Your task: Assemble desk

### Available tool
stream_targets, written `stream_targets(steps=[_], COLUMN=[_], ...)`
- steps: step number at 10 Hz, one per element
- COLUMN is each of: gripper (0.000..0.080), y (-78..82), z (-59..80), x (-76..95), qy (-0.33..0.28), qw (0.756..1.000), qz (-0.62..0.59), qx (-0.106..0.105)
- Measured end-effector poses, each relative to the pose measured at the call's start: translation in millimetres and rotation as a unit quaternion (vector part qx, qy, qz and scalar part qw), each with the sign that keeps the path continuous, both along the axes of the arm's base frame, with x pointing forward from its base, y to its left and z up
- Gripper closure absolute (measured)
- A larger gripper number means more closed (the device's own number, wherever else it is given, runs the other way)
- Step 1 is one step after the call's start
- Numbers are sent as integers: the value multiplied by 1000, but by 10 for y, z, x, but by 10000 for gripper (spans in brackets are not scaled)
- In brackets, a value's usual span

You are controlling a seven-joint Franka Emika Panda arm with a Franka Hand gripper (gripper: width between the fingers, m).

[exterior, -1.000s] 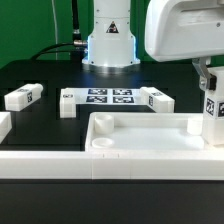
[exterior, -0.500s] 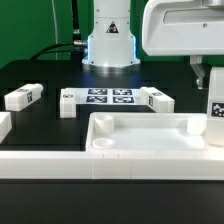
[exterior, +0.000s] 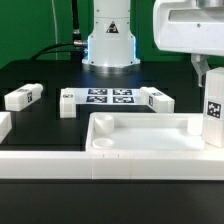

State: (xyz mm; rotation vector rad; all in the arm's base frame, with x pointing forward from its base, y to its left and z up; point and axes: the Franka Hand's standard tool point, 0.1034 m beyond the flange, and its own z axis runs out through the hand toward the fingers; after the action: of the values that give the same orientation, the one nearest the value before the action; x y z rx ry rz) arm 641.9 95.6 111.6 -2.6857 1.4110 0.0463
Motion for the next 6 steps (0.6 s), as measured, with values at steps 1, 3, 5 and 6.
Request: stream_targets(steps=[1, 3, 5, 6], gripper=[499, 192, 163, 152], y=[7, 14, 54, 54], z=[-4, -7, 8, 4], x=[-2, -5, -28, -32], qy=[0, -4, -2, -10], qw=[1000, 999, 991, 975], qz=[6, 45, 131, 223], qx=[0, 0, -2, -8])
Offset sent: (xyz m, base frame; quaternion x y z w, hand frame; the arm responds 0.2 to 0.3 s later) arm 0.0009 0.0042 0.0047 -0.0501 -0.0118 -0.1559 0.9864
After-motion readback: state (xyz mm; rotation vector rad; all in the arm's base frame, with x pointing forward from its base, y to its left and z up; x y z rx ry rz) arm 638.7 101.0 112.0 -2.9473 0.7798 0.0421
